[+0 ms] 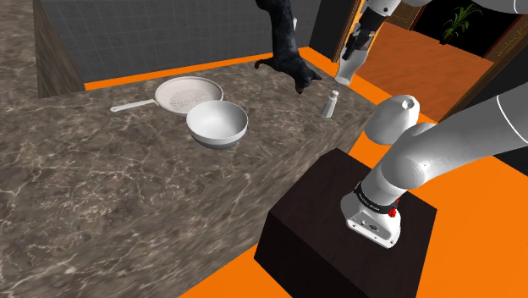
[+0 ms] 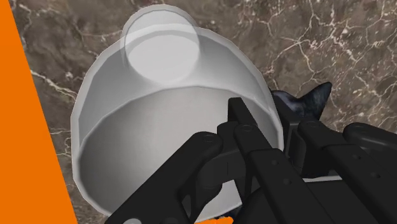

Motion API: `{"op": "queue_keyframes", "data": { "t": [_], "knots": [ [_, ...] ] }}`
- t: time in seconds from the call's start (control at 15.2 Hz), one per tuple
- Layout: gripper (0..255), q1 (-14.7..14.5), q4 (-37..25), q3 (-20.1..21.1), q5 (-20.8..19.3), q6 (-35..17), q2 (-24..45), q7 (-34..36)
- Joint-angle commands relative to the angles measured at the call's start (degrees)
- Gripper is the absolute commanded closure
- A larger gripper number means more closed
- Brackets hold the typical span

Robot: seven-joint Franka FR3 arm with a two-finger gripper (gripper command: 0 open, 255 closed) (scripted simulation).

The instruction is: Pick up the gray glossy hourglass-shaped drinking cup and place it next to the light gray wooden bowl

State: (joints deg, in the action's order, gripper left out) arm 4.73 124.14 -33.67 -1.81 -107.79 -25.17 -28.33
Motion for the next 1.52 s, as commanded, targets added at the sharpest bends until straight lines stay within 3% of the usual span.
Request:
{"op": "queue_keyframes", "data": {
  "t": [0.0, 1.45],
  "knots": [
    [255, -0.15, -1.75, 0.13, 0.15, 1.55, 0.21, 0.15],
    [255, -1.74, -21.61, 0.78, 2.1, 18.15, 3.7, 1.39]
  ]
}}
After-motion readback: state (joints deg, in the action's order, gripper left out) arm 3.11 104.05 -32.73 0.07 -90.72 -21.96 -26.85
